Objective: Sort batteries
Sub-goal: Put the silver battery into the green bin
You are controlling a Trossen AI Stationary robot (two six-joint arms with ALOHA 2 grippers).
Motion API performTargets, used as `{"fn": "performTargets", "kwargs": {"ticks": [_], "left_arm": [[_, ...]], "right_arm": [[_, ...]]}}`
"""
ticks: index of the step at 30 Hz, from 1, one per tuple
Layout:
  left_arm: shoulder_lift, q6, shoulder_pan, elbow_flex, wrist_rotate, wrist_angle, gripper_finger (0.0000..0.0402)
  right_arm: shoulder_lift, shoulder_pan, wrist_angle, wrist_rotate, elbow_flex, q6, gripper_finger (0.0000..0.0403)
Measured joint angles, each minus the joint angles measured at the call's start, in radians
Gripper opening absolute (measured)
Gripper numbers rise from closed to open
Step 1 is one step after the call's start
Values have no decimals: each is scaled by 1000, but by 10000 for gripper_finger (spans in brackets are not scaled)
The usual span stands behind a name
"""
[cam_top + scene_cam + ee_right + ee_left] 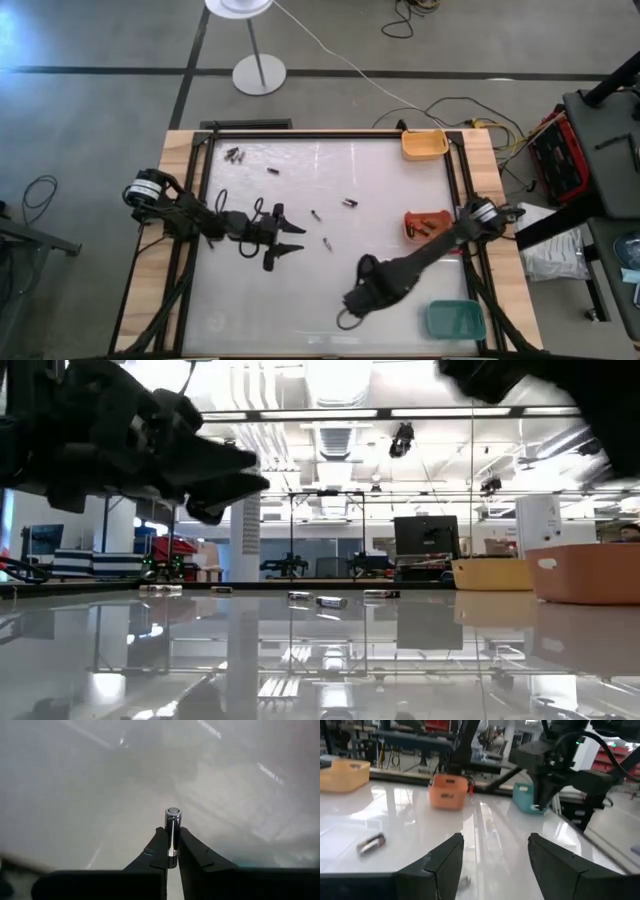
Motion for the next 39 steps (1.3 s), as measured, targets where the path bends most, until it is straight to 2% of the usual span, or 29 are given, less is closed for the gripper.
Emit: {"fn": "performTargets", "kwargs": {"ticks": [6,9,17,21,29,34,39], "left_arm": [[15,9,-2,68,2,-19,203],[49,8,-4,95,8,-25,203],[150,18,-4,188,37,-27,203],[152,36,-5,200,65,-25,203],[131,36,-8,173,120,-18,203],[117,36,-8,156,116,-11,203],[112,33,-8,143,115,-10,203]], "right_arm": [[-147,118,-87,-142,-41,179,13],[-195,209,-58,-228,-101,292,13],[-302,386,150,-222,-334,619,13],[-329,397,324,-216,-490,626,13],[-378,397,465,-215,-739,596,13],[-385,404,563,-216,-824,582,13],[-384,429,612,-223,-850,595,13]]}}
